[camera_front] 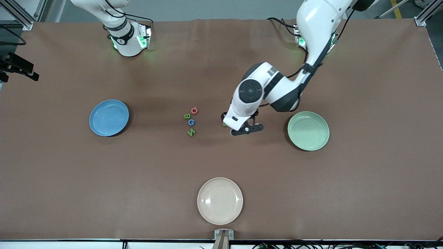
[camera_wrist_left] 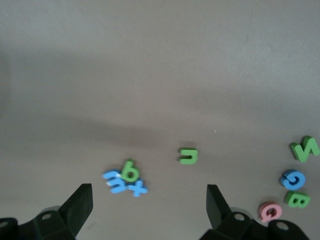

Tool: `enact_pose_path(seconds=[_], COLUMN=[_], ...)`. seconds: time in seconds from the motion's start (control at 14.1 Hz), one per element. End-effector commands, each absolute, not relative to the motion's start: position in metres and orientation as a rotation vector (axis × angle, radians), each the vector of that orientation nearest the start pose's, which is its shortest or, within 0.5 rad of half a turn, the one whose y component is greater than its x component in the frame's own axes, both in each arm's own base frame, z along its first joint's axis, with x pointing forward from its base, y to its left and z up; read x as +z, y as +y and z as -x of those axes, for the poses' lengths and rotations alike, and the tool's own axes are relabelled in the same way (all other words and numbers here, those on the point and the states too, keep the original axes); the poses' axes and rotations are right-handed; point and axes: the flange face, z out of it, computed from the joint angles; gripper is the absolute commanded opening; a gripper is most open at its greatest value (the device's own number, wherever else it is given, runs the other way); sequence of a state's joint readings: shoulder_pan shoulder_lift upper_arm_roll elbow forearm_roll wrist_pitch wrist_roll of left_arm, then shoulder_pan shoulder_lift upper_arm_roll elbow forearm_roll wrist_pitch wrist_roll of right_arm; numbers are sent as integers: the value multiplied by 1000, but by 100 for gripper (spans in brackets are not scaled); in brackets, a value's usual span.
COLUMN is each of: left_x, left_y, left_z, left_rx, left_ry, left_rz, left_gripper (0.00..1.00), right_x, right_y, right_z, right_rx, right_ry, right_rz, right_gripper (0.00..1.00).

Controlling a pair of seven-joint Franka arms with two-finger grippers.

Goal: Sort uppercase to blue plate, lowercase to green plate
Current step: 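Grasp the green lowercase s with the left gripper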

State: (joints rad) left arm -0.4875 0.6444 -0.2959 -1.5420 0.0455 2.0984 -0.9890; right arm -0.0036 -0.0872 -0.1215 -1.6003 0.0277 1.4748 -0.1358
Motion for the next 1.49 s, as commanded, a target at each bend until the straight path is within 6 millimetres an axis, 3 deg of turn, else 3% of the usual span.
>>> enact_pose_path(seconds=[0.0,0.21,0.35,0.57,0.85,1.28,1.42], left_x=[260,233,213,197,185,178,174], left_y=[-490,-509,-511,-516,-516,-513,-512], left_z=[-514,-498,-494,-489,-487,-493,-492], left_rx=[167,170,127,117,131,109,115], left_ry=[-454,-511,-461,-464,-464,-480,-481], left_rz=[3156,3152,3139,3144,3139,3154,3149], left_gripper=[100,99,99,89,68,55,52], right_x=[654,646,623,624,612,559,555], right_y=[-64,-65,-67,-68,-72,-76,-82], right_z=[-511,-519,-535,-542,-549,-583,-586], right_rx=[30,47,93,34,65,128,139], right_ry=[-26,-25,-28,-32,-21,-26,-29], right_rz=[3097,3099,3101,3110,3117,3151,3199], right_gripper=[100,100,100,100,100,100,100])
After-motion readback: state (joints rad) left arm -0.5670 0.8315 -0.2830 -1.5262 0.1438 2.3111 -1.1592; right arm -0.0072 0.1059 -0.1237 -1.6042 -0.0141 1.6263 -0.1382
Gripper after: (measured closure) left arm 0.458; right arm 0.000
